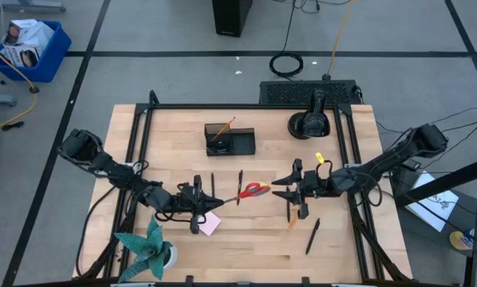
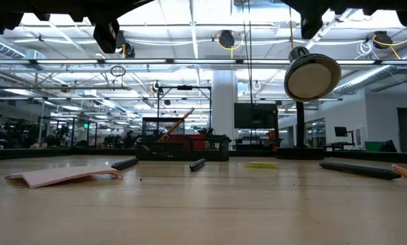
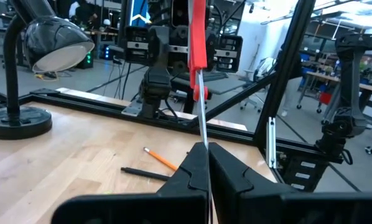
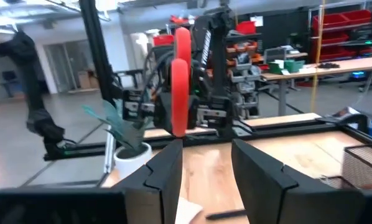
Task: Pick and place office supplies into organizer
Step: Put the red scissors into the black desk organizer
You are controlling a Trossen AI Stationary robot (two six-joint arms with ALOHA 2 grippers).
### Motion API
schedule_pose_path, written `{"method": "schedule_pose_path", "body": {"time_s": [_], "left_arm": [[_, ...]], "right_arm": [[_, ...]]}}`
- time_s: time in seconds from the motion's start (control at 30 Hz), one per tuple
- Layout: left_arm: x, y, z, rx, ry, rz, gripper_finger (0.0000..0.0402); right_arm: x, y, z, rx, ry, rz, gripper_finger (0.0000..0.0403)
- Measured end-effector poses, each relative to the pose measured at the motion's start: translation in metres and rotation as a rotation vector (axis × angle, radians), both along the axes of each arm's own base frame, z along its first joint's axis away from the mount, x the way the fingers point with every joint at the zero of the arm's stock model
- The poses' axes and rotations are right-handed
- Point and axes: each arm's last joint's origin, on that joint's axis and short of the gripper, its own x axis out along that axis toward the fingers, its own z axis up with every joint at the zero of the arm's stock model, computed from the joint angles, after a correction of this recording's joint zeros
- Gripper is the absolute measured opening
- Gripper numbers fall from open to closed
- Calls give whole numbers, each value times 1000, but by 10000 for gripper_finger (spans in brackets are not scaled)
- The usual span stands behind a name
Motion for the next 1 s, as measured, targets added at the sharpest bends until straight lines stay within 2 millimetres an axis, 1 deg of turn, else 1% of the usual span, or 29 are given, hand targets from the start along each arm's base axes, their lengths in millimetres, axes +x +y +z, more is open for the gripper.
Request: {"method": "schedule_pose_path", "body": {"time_s": [0.2, 0.33, 0.47, 0.6, 0.73, 1.0], "left_arm": [[0, 0, -1, 3, 6, -5, 0], [0, 0, -1, 3, 7, -5, 0], [0, 1, -1, -3, 7, 1, 0], [1, 2, -1, -12, 7, 9, 0], [2, 3, -1, -13, 7, 14, 0], [2, 4, -1, -18, 7, 10, 0]], "right_arm": [[7, -6, -3, 14, -13, -15, 131], [10, -7, -1, 39, -53, 42, 131], [12, -7, -2, 31, -73, 42, 131], [12, -7, -2, 31, -74, 43, 131], [12, -5, -2, 47, -75, 96, 131], [12, -5, 0, 60, -93, 96, 131]]}}
